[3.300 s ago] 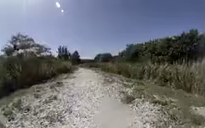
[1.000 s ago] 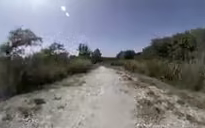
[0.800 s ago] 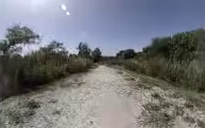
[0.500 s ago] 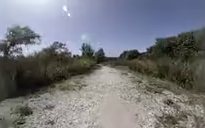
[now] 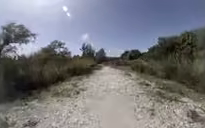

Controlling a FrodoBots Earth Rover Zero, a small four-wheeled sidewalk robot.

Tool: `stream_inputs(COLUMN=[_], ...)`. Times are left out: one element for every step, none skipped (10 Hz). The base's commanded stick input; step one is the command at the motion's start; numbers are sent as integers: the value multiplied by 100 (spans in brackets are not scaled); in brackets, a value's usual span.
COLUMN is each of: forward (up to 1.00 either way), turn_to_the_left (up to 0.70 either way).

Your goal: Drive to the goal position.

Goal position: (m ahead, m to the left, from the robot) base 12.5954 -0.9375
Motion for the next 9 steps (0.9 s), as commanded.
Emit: stream_inputs(forward=[70, 70, 70, 70, 70, 70, 70, 70, 70], turn_to_the_left=[0, 0, 0, 0, 0, 0, 0, 0, 0])
